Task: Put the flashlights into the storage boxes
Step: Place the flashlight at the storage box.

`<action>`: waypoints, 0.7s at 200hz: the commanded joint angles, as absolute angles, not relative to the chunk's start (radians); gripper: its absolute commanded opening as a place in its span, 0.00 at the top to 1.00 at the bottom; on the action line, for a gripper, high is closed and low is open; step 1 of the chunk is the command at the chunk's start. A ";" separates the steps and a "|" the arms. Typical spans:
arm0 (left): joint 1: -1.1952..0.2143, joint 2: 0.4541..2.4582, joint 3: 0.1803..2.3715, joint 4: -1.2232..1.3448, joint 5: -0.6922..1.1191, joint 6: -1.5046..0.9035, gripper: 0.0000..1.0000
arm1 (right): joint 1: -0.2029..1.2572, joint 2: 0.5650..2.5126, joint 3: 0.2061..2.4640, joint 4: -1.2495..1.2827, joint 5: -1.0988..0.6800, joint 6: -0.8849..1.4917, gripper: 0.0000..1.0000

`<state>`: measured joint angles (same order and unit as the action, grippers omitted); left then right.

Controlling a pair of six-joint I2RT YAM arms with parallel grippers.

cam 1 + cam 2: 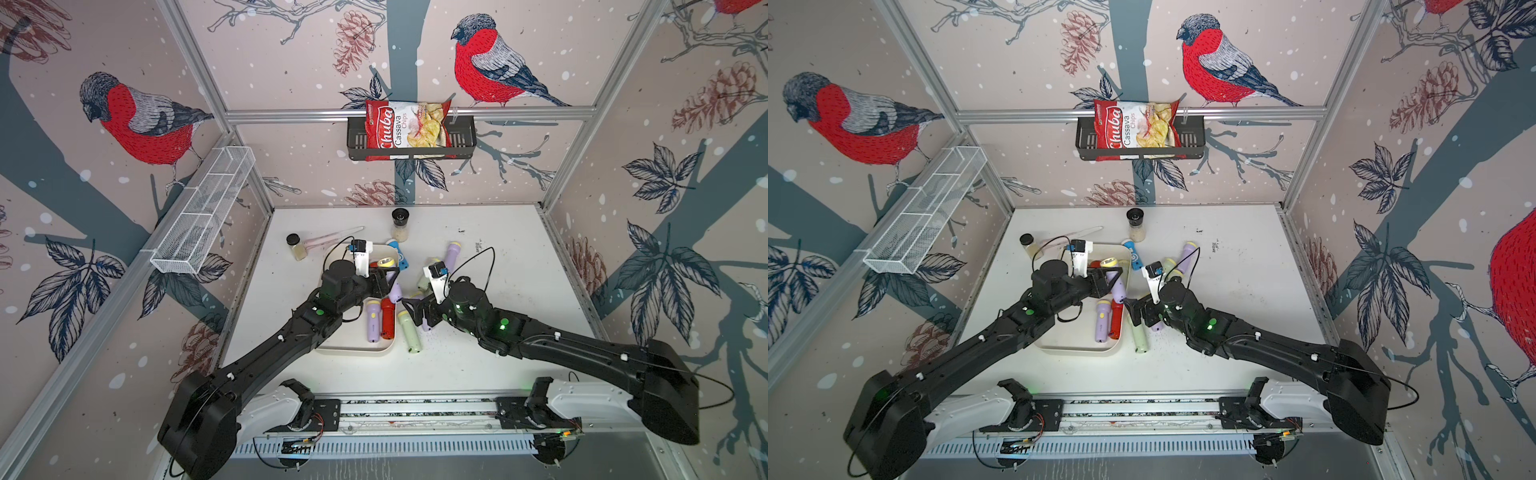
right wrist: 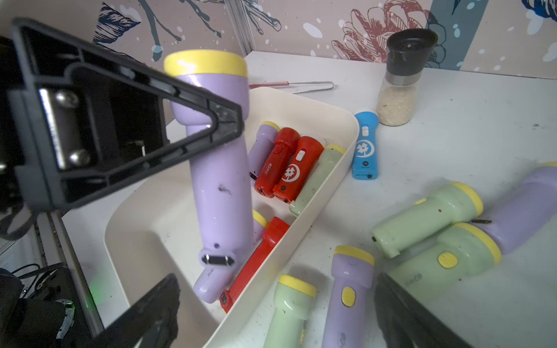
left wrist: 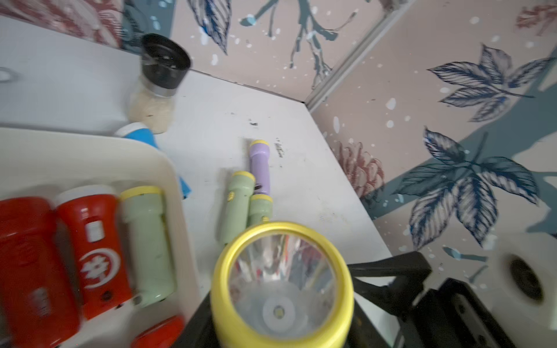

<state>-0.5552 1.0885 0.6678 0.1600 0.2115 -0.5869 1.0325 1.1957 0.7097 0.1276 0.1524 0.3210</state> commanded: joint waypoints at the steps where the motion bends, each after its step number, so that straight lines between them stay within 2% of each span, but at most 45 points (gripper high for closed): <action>1: -0.530 1.065 0.691 -0.089 0.186 -0.530 0.67 | 1.028 1.192 0.702 0.175 0.156 0.337 0.01; 59: -0.492 1.143 0.744 -0.433 0.123 -0.535 0.66 | 1.008 1.218 0.706 0.170 0.124 0.354 0.01; 117: -0.443 1.241 0.782 -0.553 0.038 -0.446 0.65 | 1.004 1.210 0.685 0.163 0.131 0.379 0.01; 140: -0.418 1.261 0.785 -0.539 0.060 -0.426 0.65 | 1.000 1.202 0.677 0.164 0.138 0.380 0.01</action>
<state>-0.4362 1.2449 0.7727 -0.5114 0.0765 -0.4706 1.0031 1.2121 0.6834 0.1490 0.1287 0.3683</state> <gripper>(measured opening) 0.489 0.992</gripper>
